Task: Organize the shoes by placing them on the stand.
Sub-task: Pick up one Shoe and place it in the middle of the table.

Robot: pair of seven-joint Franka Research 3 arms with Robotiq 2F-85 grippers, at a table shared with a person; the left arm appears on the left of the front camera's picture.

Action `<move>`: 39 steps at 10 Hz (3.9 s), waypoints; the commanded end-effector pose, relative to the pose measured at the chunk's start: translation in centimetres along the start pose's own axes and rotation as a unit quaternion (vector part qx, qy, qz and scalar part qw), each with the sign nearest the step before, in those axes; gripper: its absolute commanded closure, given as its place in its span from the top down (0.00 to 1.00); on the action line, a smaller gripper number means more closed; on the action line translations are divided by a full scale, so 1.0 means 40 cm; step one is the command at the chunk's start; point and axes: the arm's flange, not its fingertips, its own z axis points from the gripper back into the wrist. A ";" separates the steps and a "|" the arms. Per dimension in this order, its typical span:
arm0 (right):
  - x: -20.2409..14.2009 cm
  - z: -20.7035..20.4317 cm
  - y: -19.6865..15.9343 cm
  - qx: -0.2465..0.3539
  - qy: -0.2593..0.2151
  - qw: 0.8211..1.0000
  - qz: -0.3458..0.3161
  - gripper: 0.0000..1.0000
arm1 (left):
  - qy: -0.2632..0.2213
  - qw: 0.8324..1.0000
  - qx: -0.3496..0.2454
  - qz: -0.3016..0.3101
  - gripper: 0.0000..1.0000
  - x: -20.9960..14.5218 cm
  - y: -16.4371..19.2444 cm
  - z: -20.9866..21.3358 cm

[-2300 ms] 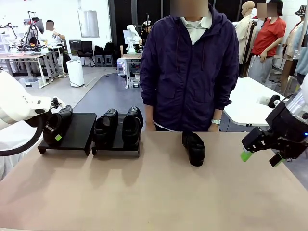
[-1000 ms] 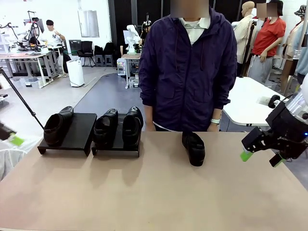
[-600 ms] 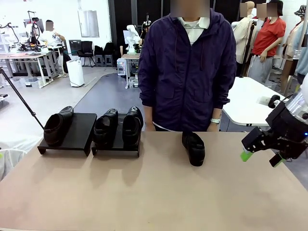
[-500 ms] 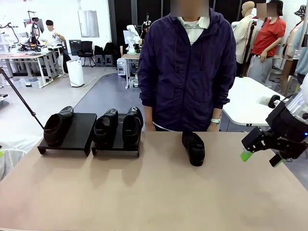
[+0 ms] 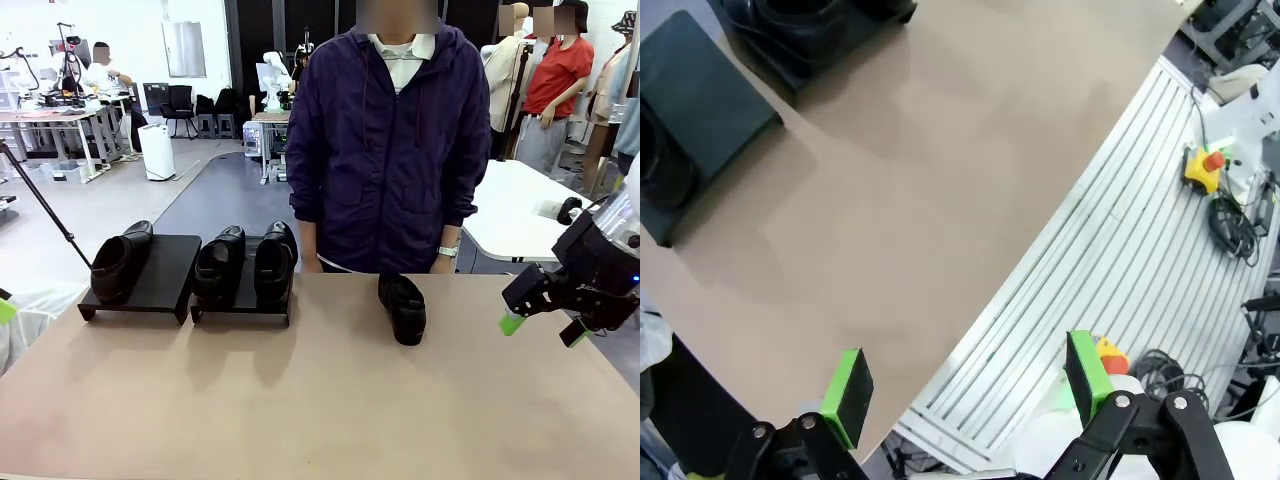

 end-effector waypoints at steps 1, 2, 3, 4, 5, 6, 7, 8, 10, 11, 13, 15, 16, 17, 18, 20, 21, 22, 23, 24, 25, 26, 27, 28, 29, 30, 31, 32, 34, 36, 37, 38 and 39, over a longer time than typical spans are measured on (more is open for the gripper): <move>0.002 0.003 -0.005 0.008 0.001 1.000 0.008 1.00 | -0.002 1.000 0.000 0.000 1.00 0.001 0.004 -0.005; 0.002 0.003 -0.005 0.008 0.001 1.000 0.008 1.00 | -0.002 1.000 0.000 0.000 1.00 0.001 0.004 -0.005; 0.002 0.003 -0.005 0.008 0.001 1.000 0.008 1.00 | -0.002 1.000 0.000 0.000 1.00 0.001 0.004 -0.005; 0.002 0.003 -0.005 0.008 0.001 1.000 0.008 1.00 | -0.002 1.000 0.000 0.000 1.00 0.001 0.004 -0.005; 0.002 0.003 -0.005 0.008 0.001 1.000 0.008 1.00 | -0.002 1.000 0.000 0.000 1.00 0.001 0.004 -0.005; 0.000 0.000 0.000 0.000 0.000 1.000 0.000 1.00 | -0.002 1.000 0.000 0.000 1.00 0.001 0.004 -0.005; 0.088 -0.016 0.045 -0.032 -0.021 0.999 -0.017 1.00 | -0.002 1.000 0.000 0.000 1.00 0.001 0.004 -0.005; 0.191 -0.052 0.097 -0.063 -0.023 0.998 -0.003 1.00 | -0.002 1.000 0.000 0.000 1.00 0.001 0.004 -0.005; 0.374 -0.177 0.186 -0.112 -0.037 0.993 0.002 1.00 | -0.002 1.000 0.000 0.000 1.00 0.001 0.004 -0.005; 0.403 -0.239 0.224 -0.118 -0.020 0.993 0.012 1.00 | -0.002 1.000 0.000 0.000 1.00 0.001 0.004 -0.005; 0.322 -0.208 0.201 -0.080 -0.031 0.996 0.023 1.00 | -0.002 1.000 0.000 0.000 1.00 0.001 0.004 -0.005; 0.376 -0.276 0.231 -0.100 -0.018 0.994 0.036 1.00 | -0.002 1.000 0.000 0.000 1.00 0.001 0.004 -0.005; 0.446 -0.328 0.254 -0.098 -0.023 0.994 0.038 1.00 | -0.002 1.000 0.000 0.000 1.00 0.001 0.004 -0.005; 0.516 -0.363 0.266 -0.103 -0.034 0.993 0.051 1.00 | -0.002 1.000 0.000 0.000 1.00 0.001 0.004 -0.005; 0.570 -0.387 0.281 -0.117 -0.043 0.991 0.054 1.00 | -0.002 1.000 0.000 0.000 1.00 0.001 0.004 -0.005; 0.643 -0.454 0.323 -0.144 -0.031 0.988 0.037 1.00 | -0.002 1.000 0.000 0.000 1.00 0.001 0.004 -0.005; 0.667 -0.501 0.335 -0.135 -0.011 0.990 0.044 1.00 | -0.002 1.000 0.000 0.000 1.00 0.001 0.004 -0.005; 0.683 -0.542 0.344 -0.135 0.002 0.990 0.041 1.00 | -0.002 1.000 0.000 0.000 1.00 0.001 0.004 -0.005; 0.694 -0.573 0.348 -0.130 0.012 0.990 0.046 1.00 | -0.002 1.000 0.000 0.000 1.00 0.001 0.004 -0.005; 0.697 -0.601 0.355 -0.131 0.020 0.990 0.042 1.00 | -0.002 1.000 0.000 0.000 1.00 0.001 0.004 -0.005; 0.703 -0.628 0.351 -0.155 0.021 0.987 0.029 1.00 | -0.002 1.000 0.000 0.000 1.00 0.001 0.004 -0.005; 0.706 -0.644 0.344 -0.163 0.025 0.986 0.027 1.00 | -0.002 1.000 0.000 0.000 1.00 0.001 0.004 -0.005; 0.703 -0.648 0.343 -0.168 0.019 0.985 0.023 1.00 | -0.002 1.000 0.000 0.000 1.00 0.001 0.004 -0.005; 0.704 -0.648 0.341 -0.166 0.018 0.985 0.028 1.00 | -0.002 1.000 0.000 0.000 1.00 0.001 0.004 -0.005; 0.706 -0.647 0.343 -0.168 0.017 0.985 0.033 1.00 | -0.002 1.000 0.000 0.000 1.00 0.001 0.004 -0.005; 0.705 -0.648 0.344 -0.167 0.010 0.985 0.035 1.00 | -0.002 1.000 0.000 0.000 1.00 0.001 0.004 -0.005; 0.706 -0.643 0.341 -0.163 0.018 0.986 0.030 0.40 | -0.002 1.000 0.000 0.000 1.00 0.001 0.004 -0.005; 0.703 -0.640 0.340 -0.159 0.018 0.987 0.030 0.00 | -0.002 1.000 0.000 0.000 1.00 0.001 0.004 -0.005; 0.701 -0.636 0.332 -0.165 0.020 0.986 0.029 0.00 | -0.002 1.000 0.000 0.000 1.00 0.001 0.004 -0.005; 0.691 -0.635 0.323 -0.168 0.021 0.985 0.028 0.00 | -0.002 1.000 0.000 0.000 1.00 0.001 0.004 -0.005; 0.685 -0.632 0.322 -0.170 0.021 0.985 0.029 0.00 | -0.002 1.000 0.000 0.000 1.00 0.001 0.004 -0.005; 0.679 -0.625 0.320 -0.170 0.019 0.985 0.028 0.00 | -0.002 1.000 0.000 0.000 1.00 0.001 0.004 -0.005; 0.672 -0.612 0.318 -0.174 0.017 0.984 0.025 0.00 | -0.002 1.000 0.000 0.000 1.00 0.001 0.004 -0.005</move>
